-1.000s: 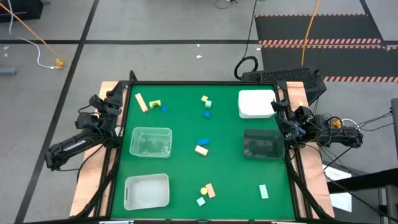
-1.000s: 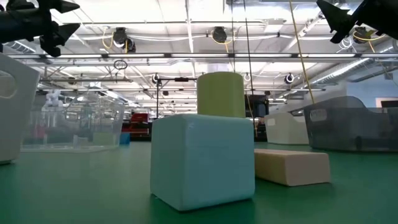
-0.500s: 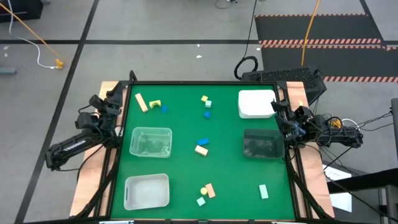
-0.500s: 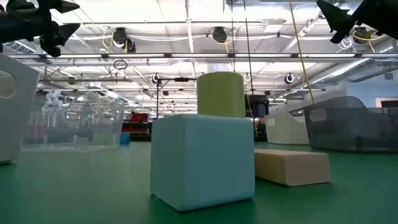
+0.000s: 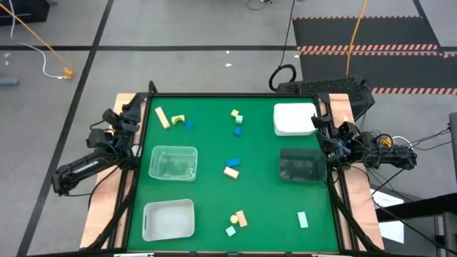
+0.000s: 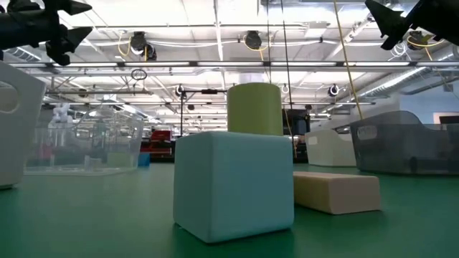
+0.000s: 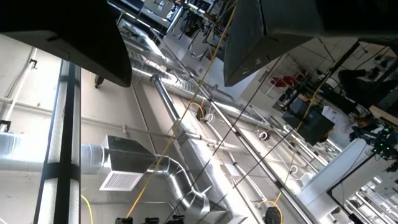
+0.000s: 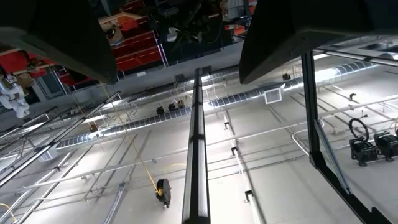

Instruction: Sort & place blocks by color

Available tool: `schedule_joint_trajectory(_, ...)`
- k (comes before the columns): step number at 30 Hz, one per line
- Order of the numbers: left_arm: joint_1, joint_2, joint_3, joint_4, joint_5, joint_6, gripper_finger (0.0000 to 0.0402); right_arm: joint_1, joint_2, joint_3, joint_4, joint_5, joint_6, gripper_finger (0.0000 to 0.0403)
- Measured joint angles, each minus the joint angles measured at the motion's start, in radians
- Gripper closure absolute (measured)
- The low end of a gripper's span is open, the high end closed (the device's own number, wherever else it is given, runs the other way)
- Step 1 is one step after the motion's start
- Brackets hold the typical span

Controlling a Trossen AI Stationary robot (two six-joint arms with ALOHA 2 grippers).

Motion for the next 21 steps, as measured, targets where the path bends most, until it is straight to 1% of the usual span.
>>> schedule_joint_trajectory(21, 0.000, 0.000, 0.000, 0.000, 0.000, -0.020, 0.0146, 0.000, 0.000, 0.000, 0.000, 0.000, 0.000, 0.0071)
